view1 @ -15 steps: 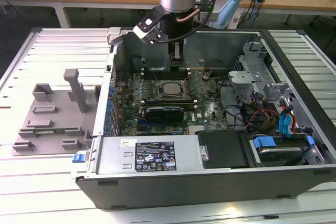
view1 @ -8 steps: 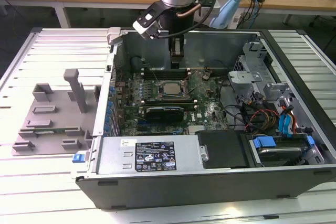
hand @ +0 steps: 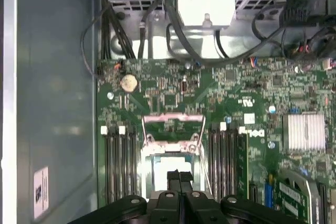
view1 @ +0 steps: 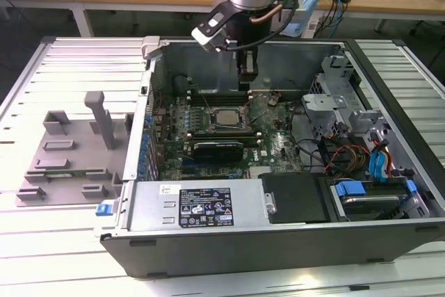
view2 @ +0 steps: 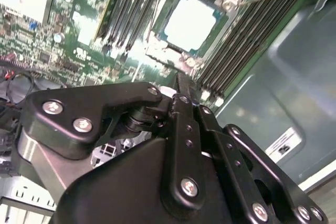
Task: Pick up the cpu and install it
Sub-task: 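Close the cpu cover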
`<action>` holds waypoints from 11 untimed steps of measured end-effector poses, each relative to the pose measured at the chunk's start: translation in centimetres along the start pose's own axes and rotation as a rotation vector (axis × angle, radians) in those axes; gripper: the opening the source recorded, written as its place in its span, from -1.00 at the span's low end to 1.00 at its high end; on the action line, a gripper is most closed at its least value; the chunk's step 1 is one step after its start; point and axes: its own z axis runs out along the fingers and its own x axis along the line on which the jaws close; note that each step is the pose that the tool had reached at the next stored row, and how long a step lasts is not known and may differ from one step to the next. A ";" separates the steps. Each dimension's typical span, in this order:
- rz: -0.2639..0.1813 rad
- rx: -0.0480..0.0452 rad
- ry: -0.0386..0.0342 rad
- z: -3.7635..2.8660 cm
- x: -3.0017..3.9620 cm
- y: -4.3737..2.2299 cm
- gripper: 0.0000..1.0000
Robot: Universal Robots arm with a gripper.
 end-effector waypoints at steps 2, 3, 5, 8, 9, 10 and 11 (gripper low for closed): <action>0.000 0.0000 0.0000 0.03 0.02 0.64 -0.79; 0.000 0.0000 -0.0001 0.06 0.04 1.34 -0.79; 0.000 0.0000 -0.0001 0.08 0.06 1.90 -0.79; 0.000 -0.0001 0.0001 0.14 0.10 3.07 -0.79; 0.000 -0.0001 0.0001 0.16 0.11 3.36 -0.79; 0.000 0.0000 -0.0001 0.17 0.12 3.72 -0.79; 0.000 0.0000 0.0000 0.19 0.14 4.24 -0.79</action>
